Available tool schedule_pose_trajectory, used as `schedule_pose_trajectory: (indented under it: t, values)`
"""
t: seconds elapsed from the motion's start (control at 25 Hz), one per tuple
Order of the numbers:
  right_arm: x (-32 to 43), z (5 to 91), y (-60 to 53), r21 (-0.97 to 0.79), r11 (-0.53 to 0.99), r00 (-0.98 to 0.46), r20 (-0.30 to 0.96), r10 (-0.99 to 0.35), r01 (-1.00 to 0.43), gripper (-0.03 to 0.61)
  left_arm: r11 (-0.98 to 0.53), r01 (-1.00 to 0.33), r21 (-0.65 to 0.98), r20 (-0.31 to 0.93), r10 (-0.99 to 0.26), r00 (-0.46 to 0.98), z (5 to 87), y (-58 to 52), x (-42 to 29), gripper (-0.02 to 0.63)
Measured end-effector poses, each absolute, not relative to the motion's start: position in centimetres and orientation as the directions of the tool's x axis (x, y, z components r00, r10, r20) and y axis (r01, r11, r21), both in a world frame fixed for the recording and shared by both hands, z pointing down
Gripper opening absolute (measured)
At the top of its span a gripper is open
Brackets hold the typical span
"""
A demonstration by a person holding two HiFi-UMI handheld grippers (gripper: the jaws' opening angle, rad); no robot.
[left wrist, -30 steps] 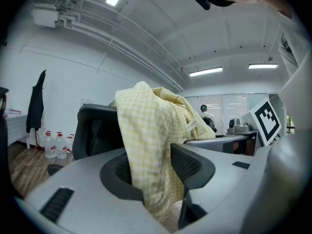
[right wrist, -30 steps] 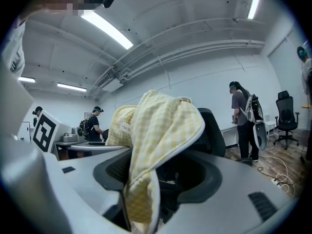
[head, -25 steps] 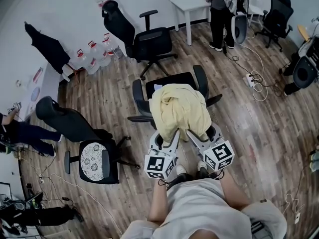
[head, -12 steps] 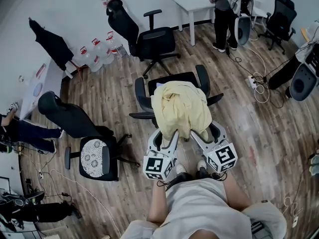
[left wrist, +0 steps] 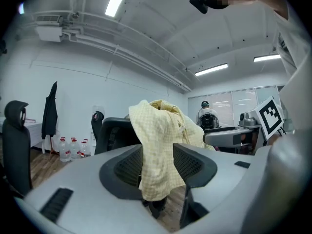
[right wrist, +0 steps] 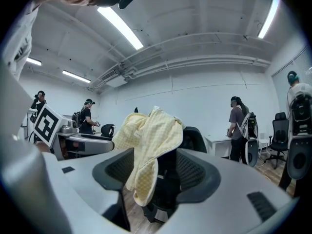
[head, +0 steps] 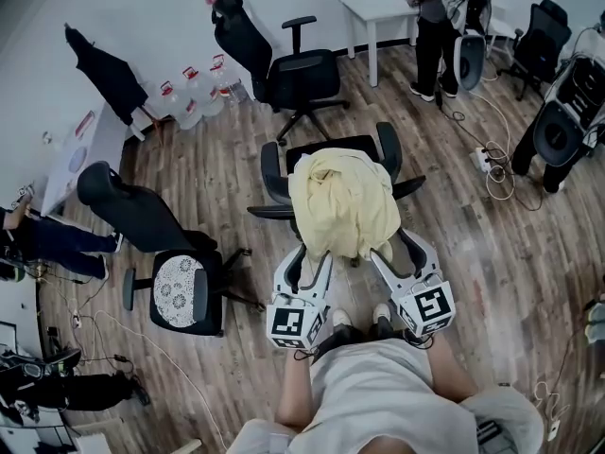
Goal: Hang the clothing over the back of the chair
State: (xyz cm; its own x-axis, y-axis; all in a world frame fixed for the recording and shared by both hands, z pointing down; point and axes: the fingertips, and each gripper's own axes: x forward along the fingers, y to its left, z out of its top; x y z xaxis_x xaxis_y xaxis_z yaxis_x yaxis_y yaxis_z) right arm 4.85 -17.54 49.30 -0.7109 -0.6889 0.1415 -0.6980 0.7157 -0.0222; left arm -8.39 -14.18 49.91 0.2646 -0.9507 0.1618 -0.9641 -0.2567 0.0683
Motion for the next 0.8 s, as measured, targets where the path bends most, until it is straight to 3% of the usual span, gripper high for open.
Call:
schedule_pose_trajectory:
  t: [0.16,0.56,0.8]
  values:
    - [5.6,47.4,-16.1,0.02,0.714,-0.711,0.082,-0.699,-0.7,0.217,-0.257,-0.965,0.043,0.145,-0.954,0.261,48.5,-12.7,-7.8,0.203]
    - [5.3,42.4,-15.1,0.022,0.742,-0.742,-0.023,-0.67,-0.67,0.08,-0.31,-0.951,0.008,0.051,-0.949,0.31,43.2,-12.0,-5.8,0.06]
    - [4.4,41.3,-14.7,0.044,0.752,-0.754,-0.019,-0.657,-0.657,0.037,-0.343,-0.939,0.005,0.041,-0.938,0.343,42.2,-12.4,-4.9,0.023]
